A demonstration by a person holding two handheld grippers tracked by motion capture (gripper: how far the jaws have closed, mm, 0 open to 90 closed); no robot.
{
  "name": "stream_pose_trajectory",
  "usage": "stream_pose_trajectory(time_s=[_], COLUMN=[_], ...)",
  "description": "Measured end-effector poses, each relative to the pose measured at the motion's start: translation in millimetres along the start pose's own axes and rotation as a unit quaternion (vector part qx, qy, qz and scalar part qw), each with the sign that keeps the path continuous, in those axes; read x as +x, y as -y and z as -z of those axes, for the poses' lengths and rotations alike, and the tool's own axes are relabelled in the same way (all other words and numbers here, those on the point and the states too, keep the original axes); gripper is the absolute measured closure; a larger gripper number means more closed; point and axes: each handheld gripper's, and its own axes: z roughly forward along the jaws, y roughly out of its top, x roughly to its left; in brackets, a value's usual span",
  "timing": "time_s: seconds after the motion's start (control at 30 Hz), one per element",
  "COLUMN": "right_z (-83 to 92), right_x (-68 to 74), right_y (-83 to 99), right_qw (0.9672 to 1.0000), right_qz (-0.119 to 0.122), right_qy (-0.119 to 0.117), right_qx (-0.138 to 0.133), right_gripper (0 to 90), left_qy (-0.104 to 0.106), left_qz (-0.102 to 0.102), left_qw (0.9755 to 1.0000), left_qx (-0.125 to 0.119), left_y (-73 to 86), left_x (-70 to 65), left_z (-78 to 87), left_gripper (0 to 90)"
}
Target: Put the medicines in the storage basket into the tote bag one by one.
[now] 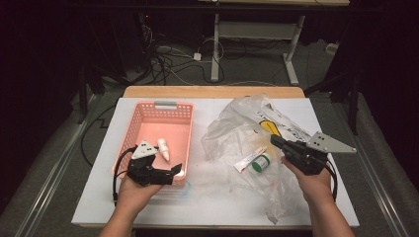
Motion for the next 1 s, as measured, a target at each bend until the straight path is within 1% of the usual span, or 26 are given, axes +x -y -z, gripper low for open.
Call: stream_pose_trajectory(time_s=[0.13, 0.2, 0.27, 0.37, 0.47, 0.53, 0.57, 0.63, 0.73, 0.9, 0.93, 1.0], right_z=[-0.1, 0.0, 0.2, 0.8, 0.9, 1.1, 1.1, 1.0, 0.2, -1.1, -1.1, -1.0], right_x=[0.2, 0.1, -0.3, -0.5, -0.6, -0.7, -0.6, -0.5, -0.2, 0.4, 0.6, 0.6], right_y=[0.2, 0.2, 0.1, 0.0, -0.1, -0.1, -0.2, 0.0, 0.4, 0.7, 0.6, 0.7], right_qw=[1.0000, 1.0000, 1.0000, 1.0000, 1.0000, 1.0000, 1.0000, 1.0000, 1.0000, 1.0000, 1.0000, 1.0000], right_qz=[-0.002, -0.002, -0.001, -0.002, -0.002, -0.002, -0.001, -0.002, 0.000, 0.000, -0.001, 0.000], right_qy=[0.000, 0.001, 0.001, 0.001, 0.001, 0.001, 0.002, 0.002, 0.002, 0.001, 0.001, 0.001], right_qx=[0.001, 0.001, 0.000, 0.000, -0.001, -0.001, -0.001, 0.001, 0.002, 0.003, 0.003, 0.003], right_gripper=[90.0, 90.0, 90.0, 90.0, 90.0, 90.0, 90.0, 90.0, 90.0, 90.0, 90.0, 90.0], left_qy=[-0.013, -0.023, -0.030, -0.033, -0.033, -0.036, -0.039, -0.034, -0.028, -0.020, -0.020, -0.027], left_qz=[0.009, 0.010, 0.013, 0.022, 0.026, 0.025, 0.020, 0.021, 0.017, 0.025, 0.024, 0.018], left_qw=[0.9999, 0.9997, 0.9995, 0.9992, 0.9991, 0.9990, 0.9990, 0.9992, 0.9994, 0.9993, 0.9993, 0.9994], left_qx=[0.000, 0.001, 0.002, 0.000, -0.002, -0.003, -0.003, -0.008, -0.011, -0.020, -0.019, -0.010], left_y=[2.0, 2.7, 4.0, 5.2, 5.0, 4.8, 4.5, 3.1, -1.9, -16.3, -20.0, -27.5], left_x=[8.9, 12.2, 16.0, 20.2, 21.9, 21.4, 20.4, 18.8, 16.3, 17.3, 17.9, 19.0], left_z=[3.9, 6.3, 8.7, 11.6, 13.3, 12.9, 12.4, 11.8, 11.8, 9.5, 8.4, 5.1], left_gripper=[0.0, 0.0, 0.0, 0.0, 0.0, 0.0, 0.0, 0.0, 0.0, 0.0, 0.0, 0.0])
